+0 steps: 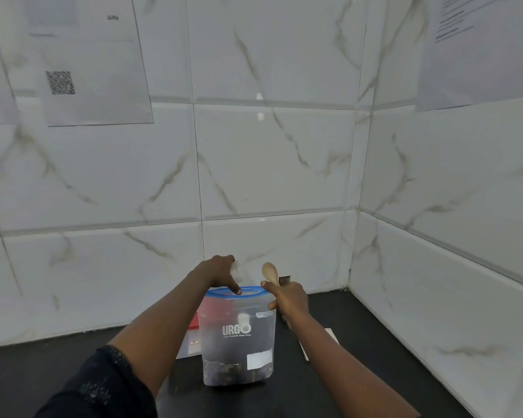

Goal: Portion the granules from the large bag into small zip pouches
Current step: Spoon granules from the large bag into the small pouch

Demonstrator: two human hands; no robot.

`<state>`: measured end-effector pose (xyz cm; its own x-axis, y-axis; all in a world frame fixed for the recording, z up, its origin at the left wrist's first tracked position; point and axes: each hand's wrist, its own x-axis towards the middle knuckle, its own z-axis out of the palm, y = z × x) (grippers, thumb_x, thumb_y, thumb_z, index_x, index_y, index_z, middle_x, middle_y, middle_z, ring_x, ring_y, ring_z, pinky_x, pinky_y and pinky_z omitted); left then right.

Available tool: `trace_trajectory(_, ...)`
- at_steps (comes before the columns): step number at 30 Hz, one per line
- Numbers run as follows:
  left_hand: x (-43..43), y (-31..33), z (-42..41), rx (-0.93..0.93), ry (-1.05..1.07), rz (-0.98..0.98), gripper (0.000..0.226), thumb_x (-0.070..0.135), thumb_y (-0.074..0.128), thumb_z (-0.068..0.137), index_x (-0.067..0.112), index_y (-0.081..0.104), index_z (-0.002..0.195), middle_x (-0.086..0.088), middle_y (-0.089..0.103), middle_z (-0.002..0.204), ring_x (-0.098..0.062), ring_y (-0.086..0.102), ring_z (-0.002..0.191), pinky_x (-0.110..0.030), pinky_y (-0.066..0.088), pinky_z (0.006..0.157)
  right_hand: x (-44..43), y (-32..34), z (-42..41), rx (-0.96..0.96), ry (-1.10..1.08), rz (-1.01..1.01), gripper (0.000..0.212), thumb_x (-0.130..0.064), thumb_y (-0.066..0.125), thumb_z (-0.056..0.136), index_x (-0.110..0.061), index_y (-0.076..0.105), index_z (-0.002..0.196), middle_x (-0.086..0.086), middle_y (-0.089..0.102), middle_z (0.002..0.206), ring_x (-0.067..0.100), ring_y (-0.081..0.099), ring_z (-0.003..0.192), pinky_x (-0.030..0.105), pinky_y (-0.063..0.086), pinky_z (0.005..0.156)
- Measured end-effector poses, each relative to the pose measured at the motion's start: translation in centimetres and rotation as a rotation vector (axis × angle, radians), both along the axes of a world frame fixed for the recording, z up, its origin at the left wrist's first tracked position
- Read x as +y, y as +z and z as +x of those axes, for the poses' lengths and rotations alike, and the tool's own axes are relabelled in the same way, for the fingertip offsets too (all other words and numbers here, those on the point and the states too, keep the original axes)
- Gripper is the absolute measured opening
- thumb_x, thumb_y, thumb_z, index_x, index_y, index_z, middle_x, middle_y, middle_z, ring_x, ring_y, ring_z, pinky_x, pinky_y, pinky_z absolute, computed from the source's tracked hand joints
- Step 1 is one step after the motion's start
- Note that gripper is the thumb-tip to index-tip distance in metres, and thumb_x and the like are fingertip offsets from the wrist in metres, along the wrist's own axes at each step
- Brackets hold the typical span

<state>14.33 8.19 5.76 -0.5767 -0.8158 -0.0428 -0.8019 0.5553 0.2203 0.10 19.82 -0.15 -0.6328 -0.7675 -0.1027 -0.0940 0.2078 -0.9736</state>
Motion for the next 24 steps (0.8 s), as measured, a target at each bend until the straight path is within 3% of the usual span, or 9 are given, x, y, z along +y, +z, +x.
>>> trace_trajectory(5, -0.4, -0.5, -0.3, 0.051, -0.030, 0.040, 0.056, 0.033, 0.076, 0.071, 0.010, 0.053, 0.117, -0.007, 0.057, 0.118, -0.020, 0.051, 0.101, -0.026, 0.039, 0.076, -0.5, 0.4, 0.2, 0.088, -0.010, 0.081, 0.033, -0.026, 0.065, 0.079, 0.000, 0.061, 0.099, 0.001, 0.063, 0.054, 0.009, 0.056, 0.058, 0.023, 0.037, 0.053)
trace_trajectory(8, -0.8, -0.4, -0.6, 0.094, -0.041, 0.025, 0.046, 0.029, 0.073, 0.072, 0.008, 0.057, 0.110, -0.007, 0.059, 0.110, -0.017, 0.047, 0.092, -0.026, 0.036, 0.072, -0.9, 1.3, 0.0, 0.105, -0.031, 0.118, 0.018, -0.012, 0.060, 0.075, -0.004, 0.056, 0.091, -0.002, 0.061, 0.050, 0.016, 0.062, 0.070, 0.026, 0.044, 0.063)
trace_trajectory(11, -0.8, 0.1, -0.6, 0.129, -0.048, 0.038, 0.039, 0.026, 0.071, 0.068, 0.008, 0.057, 0.099, -0.003, 0.056, 0.096, -0.019, 0.048, 0.090, -0.027, 0.038, 0.069, -1.1, 2.1, -0.2, 0.152, -0.027, 0.132, 0.007, -0.006, 0.058, 0.073, -0.006, 0.051, 0.073, 0.000, 0.058, 0.052, 0.014, 0.059, 0.059, 0.024, 0.043, 0.057)
trace_trajectory(15, -0.1, 1.1, -0.7, 0.247, -0.068, 0.016, 0.049, 0.031, 0.060, 0.052, 0.005, 0.057, 0.094, -0.005, 0.062, 0.088, -0.024, 0.053, 0.088, -0.034, 0.044, 0.070, -1.2, 2.6, -0.8, 0.198, -0.041, 0.102, 0.028, -0.004, 0.059, 0.072, -0.011, 0.037, 0.056, 0.006, 0.052, 0.061, 0.013, 0.043, 0.051, 0.023, 0.032, 0.047)
trace_trajectory(20, 2.5, 1.6, -1.5, 0.480, -0.083, 0.010, 0.031, 0.013, 0.065, 0.068, 0.010, 0.058, 0.098, 0.000, 0.062, 0.070, -0.018, 0.057, 0.081, -0.026, 0.042, 0.064, 0.2, 2.5, -1.1, 0.233, -0.110, 0.074, 0.025, -0.013, 0.060, 0.079, -0.011, 0.042, 0.062, 0.003, 0.050, 0.065, 0.015, 0.046, 0.055, 0.023, 0.030, 0.046)
trace_trajectory(24, 4.3, -0.8, -2.0, 0.360, -0.107, 0.039, 0.045, 0.022, 0.073, 0.071, 0.015, 0.054, 0.111, -0.002, 0.058, 0.088, -0.023, 0.052, 0.090, -0.027, 0.039, 0.065, 2.5, 0.9, -1.7, 0.228, -0.155, 0.099, 0.017, -0.019, 0.059, 0.081, -0.013, 0.048, 0.070, 0.007, 0.056, 0.082, 0.022, 0.055, 0.071, 0.024, 0.035, 0.052)
